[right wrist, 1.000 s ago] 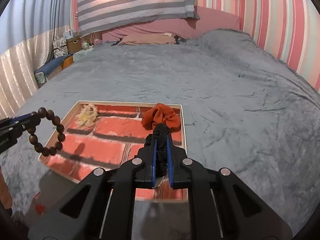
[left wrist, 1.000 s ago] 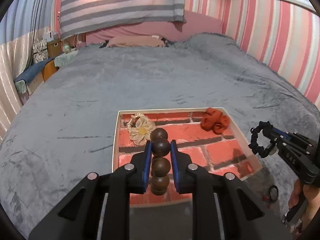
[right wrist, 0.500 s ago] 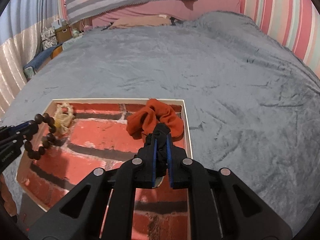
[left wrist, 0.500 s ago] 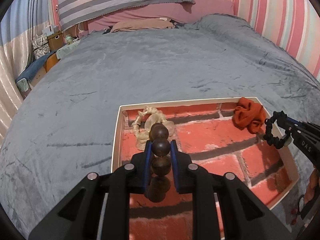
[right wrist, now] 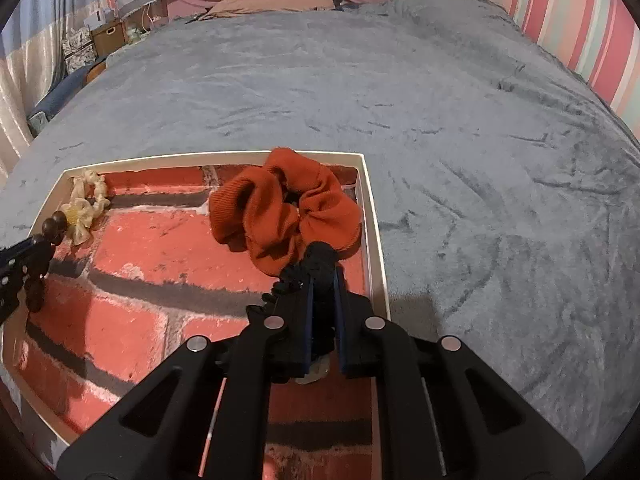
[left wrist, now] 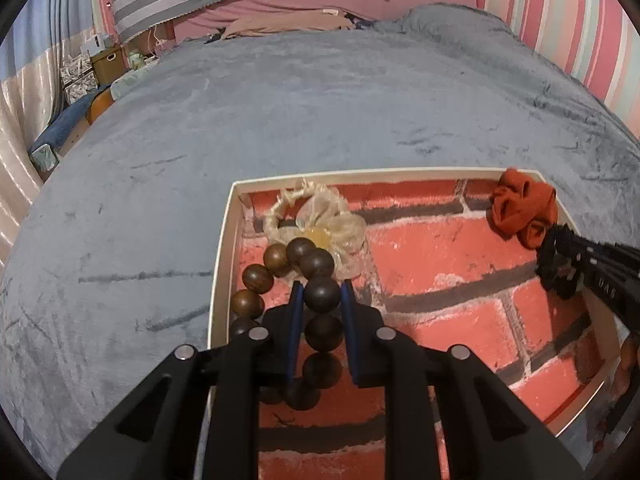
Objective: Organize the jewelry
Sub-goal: 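Lift both items and carry them over the brick tray, then lower both items into the tray and open both tools, then pull both tools back toward the remaining jewelry on the bed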
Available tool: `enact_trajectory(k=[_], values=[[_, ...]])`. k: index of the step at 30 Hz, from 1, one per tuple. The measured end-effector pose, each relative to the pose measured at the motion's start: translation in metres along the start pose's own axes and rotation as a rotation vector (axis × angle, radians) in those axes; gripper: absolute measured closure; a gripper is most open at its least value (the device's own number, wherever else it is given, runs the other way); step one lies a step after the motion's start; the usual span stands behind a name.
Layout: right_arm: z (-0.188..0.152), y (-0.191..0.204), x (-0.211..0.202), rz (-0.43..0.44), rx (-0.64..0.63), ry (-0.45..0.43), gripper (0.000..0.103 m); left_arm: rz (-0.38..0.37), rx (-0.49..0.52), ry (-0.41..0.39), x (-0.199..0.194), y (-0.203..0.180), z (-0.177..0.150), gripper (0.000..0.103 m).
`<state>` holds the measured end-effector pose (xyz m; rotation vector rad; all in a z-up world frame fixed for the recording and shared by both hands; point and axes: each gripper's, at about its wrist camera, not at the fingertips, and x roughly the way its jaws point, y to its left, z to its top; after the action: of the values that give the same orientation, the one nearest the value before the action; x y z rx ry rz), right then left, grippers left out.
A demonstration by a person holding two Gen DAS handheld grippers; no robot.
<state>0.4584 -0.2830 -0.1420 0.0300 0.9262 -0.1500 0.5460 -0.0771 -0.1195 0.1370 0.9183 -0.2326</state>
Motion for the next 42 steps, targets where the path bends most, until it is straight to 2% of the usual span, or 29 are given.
enact_trajectory(k=[15,17,19,22,23,26,28,30,31,33,37,42], values=[[0.000,0.002,0.015,0.006,-0.010,0.063,0.090,-0.017,-0.013,0.052,0.017,-0.002,-0.013,0.080],[0.000,0.003,0.015,0.010,-0.011,0.062,0.086,-0.025,-0.016,0.056,0.016,-0.002,-0.012,0.080],[0.001,0.002,0.014,0.018,-0.015,0.059,0.078,-0.031,-0.019,0.051,0.013,-0.001,-0.011,0.078],[0.001,0.002,0.003,0.017,-0.025,0.032,0.065,0.004,-0.023,0.035,0.007,0.002,-0.011,0.054],[0.003,0.002,-0.003,0.027,-0.025,0.020,0.064,0.018,-0.021,0.020,0.002,0.004,-0.010,0.053],[0.006,0.002,-0.017,0.021,-0.030,-0.009,0.051,0.006,-0.034,0.005,-0.009,0.008,-0.007,0.049],[0.006,-0.001,-0.026,0.025,-0.024,-0.026,0.037,-0.003,-0.040,-0.018,-0.019,0.011,-0.005,0.044],[0.006,-0.006,-0.039,0.037,-0.010,-0.047,0.028,-0.020,-0.049,-0.040,-0.033,0.015,-0.003,0.040],[0.005,-0.009,-0.044,0.035,-0.005,-0.055,0.017,-0.029,-0.059,-0.052,-0.040,0.019,-0.003,0.032],[0.002,-0.014,-0.060,0.031,0.004,-0.085,0.006,-0.041,-0.081,-0.090,-0.062,0.029,-0.004,0.024],[-0.005,-0.021,-0.095,-0.013,-0.023,-0.145,0.004,-0.044,-0.090,-0.140,-0.096,0.045,-0.011,0.016],[-0.019,-0.032,-0.138,-0.042,-0.057,-0.199,0.004,-0.008,-0.103,-0.204,-0.141,0.068,-0.028,0.013]])
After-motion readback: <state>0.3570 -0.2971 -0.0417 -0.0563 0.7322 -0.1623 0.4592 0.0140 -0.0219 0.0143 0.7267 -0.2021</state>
